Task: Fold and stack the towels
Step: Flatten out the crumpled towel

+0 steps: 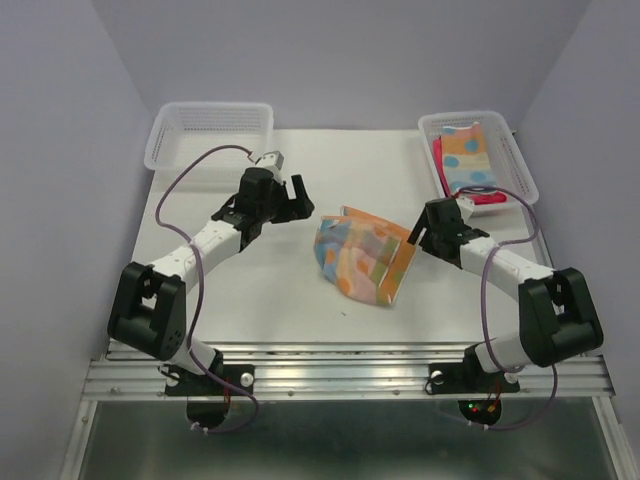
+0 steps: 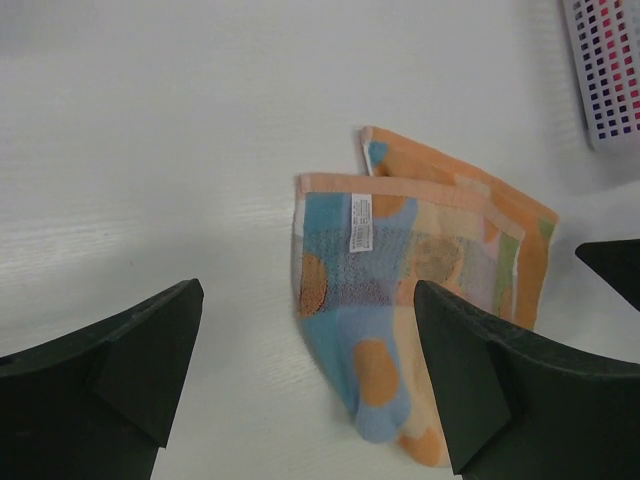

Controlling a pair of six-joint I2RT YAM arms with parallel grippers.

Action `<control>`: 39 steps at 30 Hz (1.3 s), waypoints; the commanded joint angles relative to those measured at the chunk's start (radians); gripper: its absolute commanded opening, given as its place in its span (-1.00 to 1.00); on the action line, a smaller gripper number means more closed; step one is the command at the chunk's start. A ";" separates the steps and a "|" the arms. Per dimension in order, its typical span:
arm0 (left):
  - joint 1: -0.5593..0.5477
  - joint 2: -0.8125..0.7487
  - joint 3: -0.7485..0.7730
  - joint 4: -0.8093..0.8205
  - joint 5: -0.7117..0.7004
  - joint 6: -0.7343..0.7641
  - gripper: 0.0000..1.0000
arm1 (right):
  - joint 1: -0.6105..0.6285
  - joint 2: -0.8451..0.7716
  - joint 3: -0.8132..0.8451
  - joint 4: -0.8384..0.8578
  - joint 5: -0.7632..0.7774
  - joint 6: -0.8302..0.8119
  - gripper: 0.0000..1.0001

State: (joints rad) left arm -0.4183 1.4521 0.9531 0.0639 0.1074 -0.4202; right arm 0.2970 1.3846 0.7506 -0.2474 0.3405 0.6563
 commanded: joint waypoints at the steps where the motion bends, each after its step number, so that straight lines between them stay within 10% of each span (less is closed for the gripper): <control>1: -0.019 0.054 0.093 0.076 0.095 0.047 0.98 | 0.008 0.066 0.090 0.074 0.081 0.009 0.59; 16: -0.053 0.126 0.151 0.074 0.092 0.081 0.98 | 0.021 0.343 0.204 0.142 0.091 -0.073 0.09; 23: -0.051 0.100 0.124 0.056 0.055 0.078 0.98 | 0.040 0.357 0.205 0.197 -0.050 -0.185 -0.99; 30: -0.051 -0.034 0.029 0.054 -0.027 0.052 0.97 | 0.146 0.242 0.309 0.221 -0.043 -0.363 -0.99; 39: 0.058 -0.352 -0.108 -0.088 -0.262 -0.130 0.98 | 0.648 0.085 0.282 0.221 -0.142 -0.554 -0.99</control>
State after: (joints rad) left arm -0.4240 1.2148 0.8814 0.0452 -0.0105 -0.4553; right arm 0.7986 1.5299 1.0286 -0.0441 0.2867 0.1982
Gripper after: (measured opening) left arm 0.986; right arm 0.044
